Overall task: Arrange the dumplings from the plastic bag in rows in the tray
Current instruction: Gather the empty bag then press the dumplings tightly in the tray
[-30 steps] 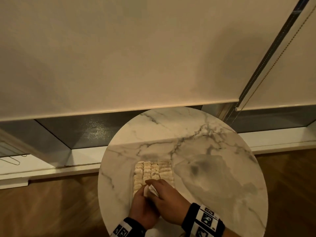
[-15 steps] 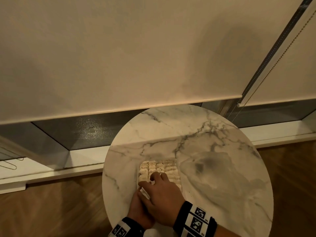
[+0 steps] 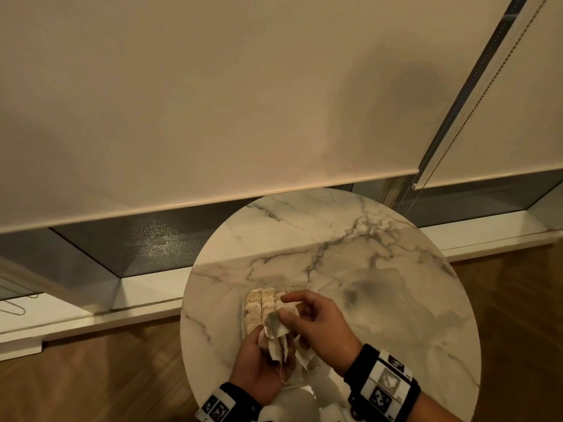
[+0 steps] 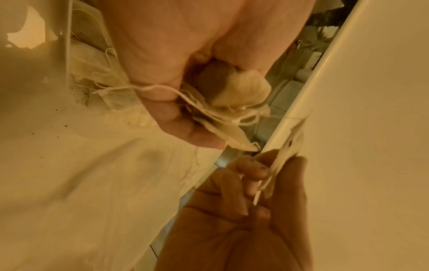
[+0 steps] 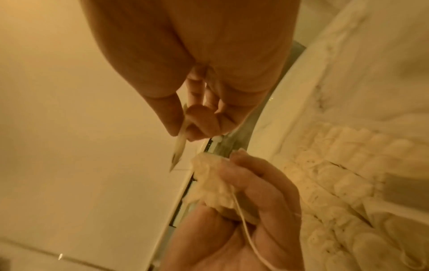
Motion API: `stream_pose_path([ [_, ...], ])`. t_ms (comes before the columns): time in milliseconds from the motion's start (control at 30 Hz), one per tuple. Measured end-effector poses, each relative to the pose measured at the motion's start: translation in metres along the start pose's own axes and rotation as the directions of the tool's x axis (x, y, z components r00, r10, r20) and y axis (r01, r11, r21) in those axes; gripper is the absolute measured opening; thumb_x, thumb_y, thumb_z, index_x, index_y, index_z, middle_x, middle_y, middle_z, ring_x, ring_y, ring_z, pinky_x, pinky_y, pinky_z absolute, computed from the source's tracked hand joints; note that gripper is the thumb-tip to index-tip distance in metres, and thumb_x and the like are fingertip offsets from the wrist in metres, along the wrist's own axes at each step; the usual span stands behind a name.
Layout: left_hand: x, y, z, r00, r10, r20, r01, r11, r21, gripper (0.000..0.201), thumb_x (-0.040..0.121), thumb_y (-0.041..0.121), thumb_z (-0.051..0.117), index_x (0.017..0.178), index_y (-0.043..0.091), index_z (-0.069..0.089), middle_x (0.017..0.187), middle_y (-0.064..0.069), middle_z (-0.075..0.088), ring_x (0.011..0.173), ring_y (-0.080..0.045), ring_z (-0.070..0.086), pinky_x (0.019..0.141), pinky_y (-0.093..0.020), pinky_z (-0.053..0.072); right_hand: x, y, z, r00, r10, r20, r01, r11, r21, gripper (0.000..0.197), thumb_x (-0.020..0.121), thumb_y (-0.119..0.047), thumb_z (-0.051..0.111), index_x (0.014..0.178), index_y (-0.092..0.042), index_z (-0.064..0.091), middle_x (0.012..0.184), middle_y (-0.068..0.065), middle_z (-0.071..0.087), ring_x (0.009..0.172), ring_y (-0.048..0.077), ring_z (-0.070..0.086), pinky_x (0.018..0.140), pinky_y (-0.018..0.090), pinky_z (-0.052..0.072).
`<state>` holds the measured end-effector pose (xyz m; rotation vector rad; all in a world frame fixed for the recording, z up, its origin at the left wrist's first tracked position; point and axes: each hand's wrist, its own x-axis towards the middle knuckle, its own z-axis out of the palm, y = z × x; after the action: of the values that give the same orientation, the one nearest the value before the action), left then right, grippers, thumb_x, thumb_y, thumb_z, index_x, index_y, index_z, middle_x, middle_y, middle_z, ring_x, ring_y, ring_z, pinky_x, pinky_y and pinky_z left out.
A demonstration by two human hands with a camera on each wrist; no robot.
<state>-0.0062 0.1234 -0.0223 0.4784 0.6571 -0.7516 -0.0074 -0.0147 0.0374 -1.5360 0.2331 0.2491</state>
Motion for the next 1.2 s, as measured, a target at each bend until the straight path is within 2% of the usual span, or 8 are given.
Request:
stream_pose_path([
  [133, 0.000, -0.002, 0.001, 0.997, -0.006, -0.080, 0.002, 0.999, -0.042, 0.029, 0.078, 0.024, 0.060, 0.094, 0.000, 0.064, 0.071, -0.013, 0.060, 0.054, -0.025, 0.061, 0.049, -0.031, 0.053, -0.001, 0.003, -0.015, 0.998, 0.062, -0.001, -0.062, 0.991, 0.115, 0.020, 0.087, -0.011, 0.073, 0.107, -0.010, 0.068, 0.068, 0.006, 0.065, 0.065, 0.023, 0.063, 0.049, 0.030, 0.046],
  [333, -0.006, 0.001, -0.003, 0.996, -0.001, -0.093, -0.008, 0.995, -0.095, 0.024, 0.081, 0.024, 0.059, 0.091, 0.003, 0.062, 0.077, -0.012, 0.058, 0.056, -0.025, 0.061, 0.049, -0.033, 0.056, -0.005, 0.008, -0.025, 0.987, 0.152, 0.058, -0.163, 0.937, 0.309, 0.007, 0.089, 0.001, 0.066, 0.094, -0.003, 0.063, 0.080, 0.016, 0.065, 0.075, 0.030, 0.066, 0.052, 0.029, 0.052],
  [433, -0.009, 0.003, -0.005, 0.995, 0.020, -0.099, -0.030, 0.995, -0.100, 0.022, 0.082, 0.024, 0.058, 0.089, 0.005, 0.065, 0.076, -0.010, 0.057, 0.059, -0.024, 0.058, 0.049, -0.031, 0.055, -0.006, 0.008, -0.030, 0.969, 0.179, 0.169, -0.243, 0.813, 0.529, 0.019, 0.084, 0.012, 0.061, 0.087, -0.006, 0.057, 0.086, 0.019, 0.063, 0.083, 0.037, 0.064, 0.056, 0.031, 0.056],
  [633, -0.017, 0.006, -0.008, 0.994, 0.059, -0.097, -0.072, 0.989, -0.129, 0.021, 0.084, 0.025, 0.059, 0.088, 0.005, 0.065, 0.074, -0.008, 0.058, 0.060, -0.022, 0.058, 0.050, -0.029, 0.055, -0.007, 0.002, -0.034, 0.947, 0.080, 0.312, -0.291, 0.629, 0.721, 0.049, 0.071, 0.017, 0.057, 0.116, -0.004, 0.058, 0.096, 0.021, 0.062, 0.071, 0.031, 0.065, 0.061, 0.035, 0.059],
  [800, -0.024, 0.010, -0.009, 0.996, 0.065, -0.066, -0.074, 0.986, -0.147, 0.020, 0.092, 0.025, 0.054, 0.089, 0.007, 0.063, 0.074, -0.006, 0.056, 0.056, -0.020, 0.058, 0.050, -0.028, 0.054, -0.001, 0.000, -0.035, 0.934, 0.067, 0.351, -0.316, 0.611, 0.726, 0.063, 0.064, 0.010, 0.066, 0.125, -0.003, 0.060, 0.092, 0.019, 0.061, 0.071, 0.029, 0.061, 0.063, 0.038, 0.058],
  [933, -0.029, 0.014, -0.014, 0.992, 0.098, -0.083, -0.110, 0.981, -0.162, 0.018, 0.088, 0.023, 0.058, 0.091, 0.007, 0.064, 0.079, -0.006, 0.055, 0.057, -0.019, 0.058, 0.051, -0.028, 0.055, 0.002, -0.001, -0.037, 0.943, 0.106, 0.316, -0.308, 0.639, 0.705, 0.039, 0.073, -0.002, 0.077, 0.110, -0.005, 0.063, 0.085, 0.016, 0.060, 0.068, 0.027, 0.061, 0.062, 0.037, 0.058],
  [1033, -0.032, 0.017, -0.019, 0.989, 0.110, -0.099, -0.125, 0.978, -0.164, 0.018, 0.086, 0.023, 0.058, 0.093, 0.007, 0.064, 0.078, -0.006, 0.056, 0.057, -0.019, 0.058, 0.051, -0.027, 0.054, 0.006, 0.002, -0.040, 0.964, 0.166, 0.210, -0.264, 0.716, 0.646, 0.013, 0.086, -0.006, 0.064, 0.099, -0.009, 0.064, 0.083, 0.013, 0.062, 0.068, 0.026, 0.061, 0.060, 0.034, 0.055],
  [1200, -0.036, 0.021, -0.030, 0.985, 0.118, -0.130, -0.141, 0.972, -0.188, 0.018, 0.085, 0.022, 0.058, 0.091, 0.006, 0.063, 0.074, -0.007, 0.057, 0.057, -0.020, 0.057, 0.050, -0.028, 0.054, 0.016, 0.019, -0.053, 0.981, 0.183, 0.071, -0.192, 0.825, 0.531, 0.009, 0.081, -0.008, 0.064, 0.089, -0.011, 0.064, 0.087, 0.011, 0.064, 0.078, 0.022, 0.062, 0.065, 0.034, 0.050],
])
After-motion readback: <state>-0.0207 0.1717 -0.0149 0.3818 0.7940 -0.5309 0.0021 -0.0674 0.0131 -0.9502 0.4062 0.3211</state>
